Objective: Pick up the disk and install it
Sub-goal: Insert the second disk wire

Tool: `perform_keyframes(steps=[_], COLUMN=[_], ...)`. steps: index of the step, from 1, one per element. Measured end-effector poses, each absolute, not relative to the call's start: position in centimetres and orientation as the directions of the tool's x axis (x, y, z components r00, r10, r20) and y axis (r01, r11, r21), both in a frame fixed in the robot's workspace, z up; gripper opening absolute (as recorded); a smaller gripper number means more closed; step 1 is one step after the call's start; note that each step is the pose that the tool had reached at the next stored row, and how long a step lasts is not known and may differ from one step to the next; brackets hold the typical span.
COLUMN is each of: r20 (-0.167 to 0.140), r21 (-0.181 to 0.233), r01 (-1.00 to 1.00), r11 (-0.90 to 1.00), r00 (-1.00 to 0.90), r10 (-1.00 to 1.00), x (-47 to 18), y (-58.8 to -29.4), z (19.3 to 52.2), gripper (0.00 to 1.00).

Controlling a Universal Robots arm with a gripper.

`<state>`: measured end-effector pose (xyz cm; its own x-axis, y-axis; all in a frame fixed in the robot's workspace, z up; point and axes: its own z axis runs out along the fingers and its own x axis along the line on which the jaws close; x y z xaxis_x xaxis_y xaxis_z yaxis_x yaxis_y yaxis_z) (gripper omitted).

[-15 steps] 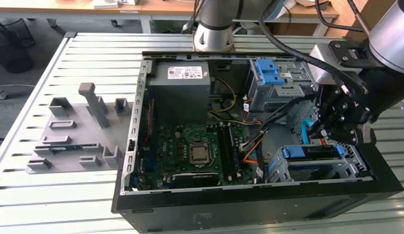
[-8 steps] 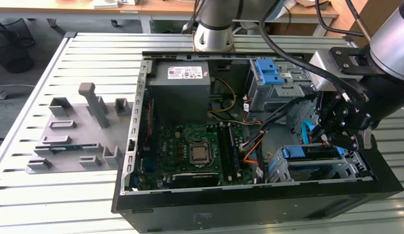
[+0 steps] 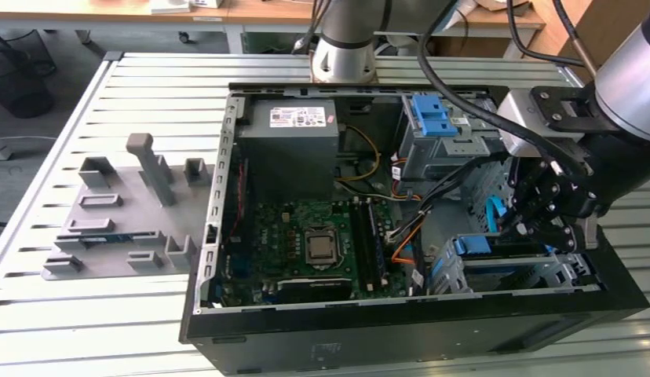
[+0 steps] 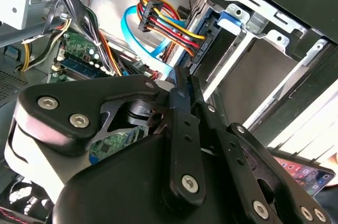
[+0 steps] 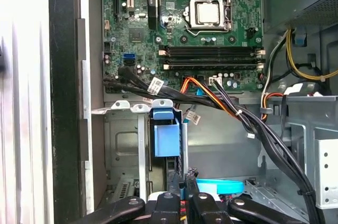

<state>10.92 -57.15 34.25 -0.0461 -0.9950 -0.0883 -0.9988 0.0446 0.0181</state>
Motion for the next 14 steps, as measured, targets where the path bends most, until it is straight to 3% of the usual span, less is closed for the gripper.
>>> perform_keyframes(steps=[14], r20=[-0.088], r21=[0.018], r01=[-0.999], r11=[0.044], r00=[-0.046], r10=[-0.995], x=[11.06], y=[-57.35], z=[33.85], gripper=[0.16])
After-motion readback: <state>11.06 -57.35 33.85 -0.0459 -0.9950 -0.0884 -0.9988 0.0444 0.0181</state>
